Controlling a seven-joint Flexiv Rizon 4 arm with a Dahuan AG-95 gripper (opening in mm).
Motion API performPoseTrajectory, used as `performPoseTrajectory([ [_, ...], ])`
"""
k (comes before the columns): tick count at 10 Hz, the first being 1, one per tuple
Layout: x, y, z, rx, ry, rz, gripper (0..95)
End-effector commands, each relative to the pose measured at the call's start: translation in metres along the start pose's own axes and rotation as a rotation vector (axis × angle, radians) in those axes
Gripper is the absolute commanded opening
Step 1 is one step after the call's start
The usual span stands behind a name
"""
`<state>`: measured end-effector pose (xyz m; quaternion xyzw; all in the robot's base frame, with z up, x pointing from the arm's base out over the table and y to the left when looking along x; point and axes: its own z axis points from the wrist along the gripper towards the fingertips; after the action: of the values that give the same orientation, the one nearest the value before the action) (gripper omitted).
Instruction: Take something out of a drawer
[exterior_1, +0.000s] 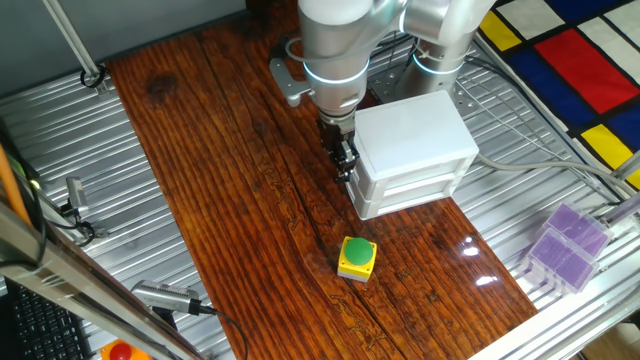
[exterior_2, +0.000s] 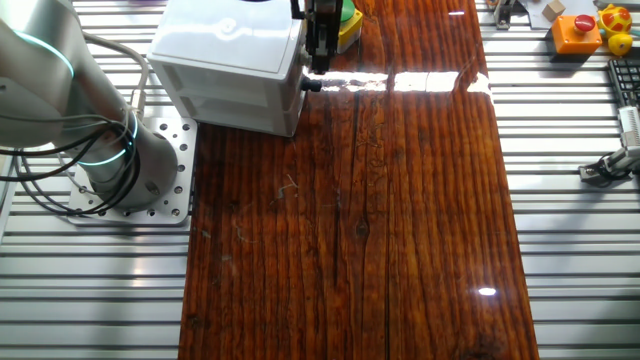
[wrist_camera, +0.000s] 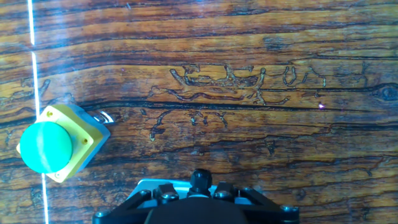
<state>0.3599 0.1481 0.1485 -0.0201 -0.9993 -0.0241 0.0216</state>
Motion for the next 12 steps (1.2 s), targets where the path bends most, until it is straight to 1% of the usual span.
performPoseTrajectory([
  [1,0.0005,0.0,-0.0008,0.001,0.001,0.006,19.0],
  [5,0.0005,0.0,-0.0008,0.002,-0.001,0.014,19.0],
  [6,0.0005,0.0,-0.0008,0.002,-0.003,0.018,0.0],
  [12,-0.0028,0.0,-0.0007,0.001,0.003,0.026,0.0],
])
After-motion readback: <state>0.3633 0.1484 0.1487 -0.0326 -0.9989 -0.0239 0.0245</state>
